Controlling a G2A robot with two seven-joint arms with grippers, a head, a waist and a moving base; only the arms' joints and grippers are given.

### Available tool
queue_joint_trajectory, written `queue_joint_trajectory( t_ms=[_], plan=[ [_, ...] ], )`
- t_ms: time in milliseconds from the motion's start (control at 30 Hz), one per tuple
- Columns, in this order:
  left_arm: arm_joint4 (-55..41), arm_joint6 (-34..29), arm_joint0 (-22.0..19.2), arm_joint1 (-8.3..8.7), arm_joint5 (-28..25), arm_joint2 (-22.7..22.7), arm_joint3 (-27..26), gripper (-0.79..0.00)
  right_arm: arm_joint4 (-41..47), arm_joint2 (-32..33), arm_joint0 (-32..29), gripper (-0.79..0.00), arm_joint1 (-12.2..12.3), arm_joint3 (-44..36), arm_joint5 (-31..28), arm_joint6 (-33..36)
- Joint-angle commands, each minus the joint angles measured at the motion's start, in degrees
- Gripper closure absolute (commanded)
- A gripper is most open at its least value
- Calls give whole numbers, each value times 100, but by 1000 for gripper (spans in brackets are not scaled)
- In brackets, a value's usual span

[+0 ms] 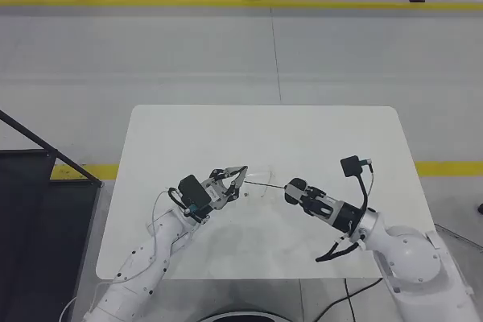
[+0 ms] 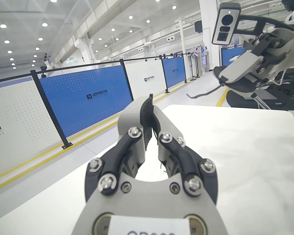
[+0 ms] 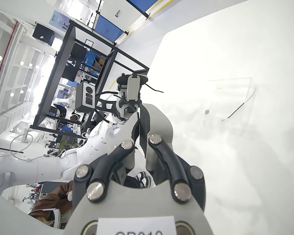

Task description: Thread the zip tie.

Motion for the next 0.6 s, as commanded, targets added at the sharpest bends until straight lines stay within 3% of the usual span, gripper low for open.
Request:
queue_joint_trajectory(
  t_ms=[0,267,567],
  plan=[
    [0,0,0,0,0,0,0,0,109,-20,95,0,-3,15,165,66],
    [0,0,0,0,0,0,0,0,166,-189,360,0,-18,50,872,113],
    [0,0,0,0,0,0,0,0,252,-275,475,0,-29,78,1086,48]
  ],
)
